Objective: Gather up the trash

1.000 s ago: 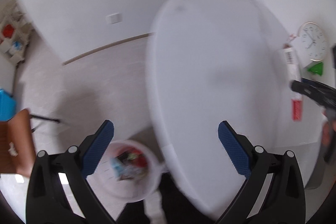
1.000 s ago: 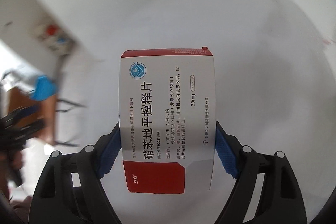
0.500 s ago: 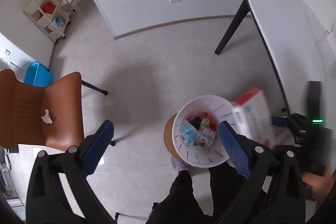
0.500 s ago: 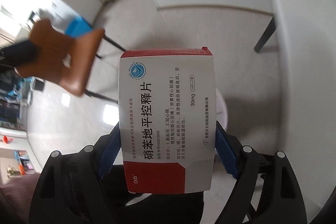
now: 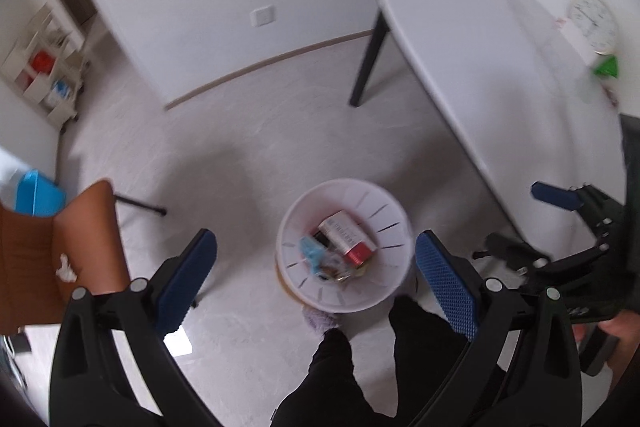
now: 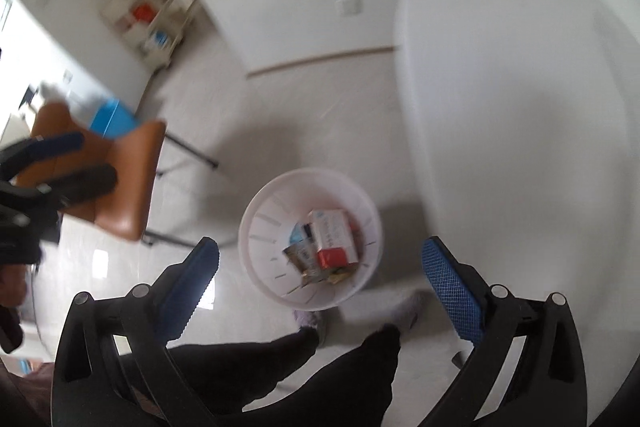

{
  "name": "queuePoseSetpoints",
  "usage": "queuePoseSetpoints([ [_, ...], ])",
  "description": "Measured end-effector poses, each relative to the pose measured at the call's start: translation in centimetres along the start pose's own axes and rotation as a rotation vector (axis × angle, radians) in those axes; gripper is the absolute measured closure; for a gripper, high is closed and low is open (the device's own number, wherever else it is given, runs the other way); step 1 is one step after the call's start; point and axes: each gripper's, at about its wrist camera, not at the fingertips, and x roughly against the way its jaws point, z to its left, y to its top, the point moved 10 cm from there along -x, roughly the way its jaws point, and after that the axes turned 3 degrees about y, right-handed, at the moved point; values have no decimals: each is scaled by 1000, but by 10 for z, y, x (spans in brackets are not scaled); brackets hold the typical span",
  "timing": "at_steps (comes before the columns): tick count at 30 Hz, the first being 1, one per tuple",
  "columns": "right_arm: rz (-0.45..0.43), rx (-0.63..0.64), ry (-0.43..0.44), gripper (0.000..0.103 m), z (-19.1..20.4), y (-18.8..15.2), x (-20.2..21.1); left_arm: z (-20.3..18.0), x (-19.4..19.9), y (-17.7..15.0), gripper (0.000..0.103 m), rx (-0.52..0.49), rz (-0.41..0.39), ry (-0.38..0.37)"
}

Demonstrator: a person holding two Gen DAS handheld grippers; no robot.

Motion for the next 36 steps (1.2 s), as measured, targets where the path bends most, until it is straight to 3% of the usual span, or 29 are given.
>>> queuePoseSetpoints([
  [5, -74, -70, -71, 3, -60, -4, 43, -63, 20, 22, 8, -69, -58, -44],
  [11, -114, -127, -119, 3, -150, -22, 97, -173, 40, 47, 8, -154, -109, -97],
  [17, -161, -127, -174, 2, -231, -27, 147, -286, 60, 77, 8, -156, -155, -149],
  [21, -208, -98, -169, 2, -267, -19, 176, -335, 73, 96, 8, -116, -196, -170],
  [26, -237, -50, -150, 2, -282, -7, 193, -359, 88, 108, 8, -68, -234, -133],
  [36, -316, 14, -55, 2, -267, 20, 207, -339, 103, 121, 8, 33, -285, -34],
])
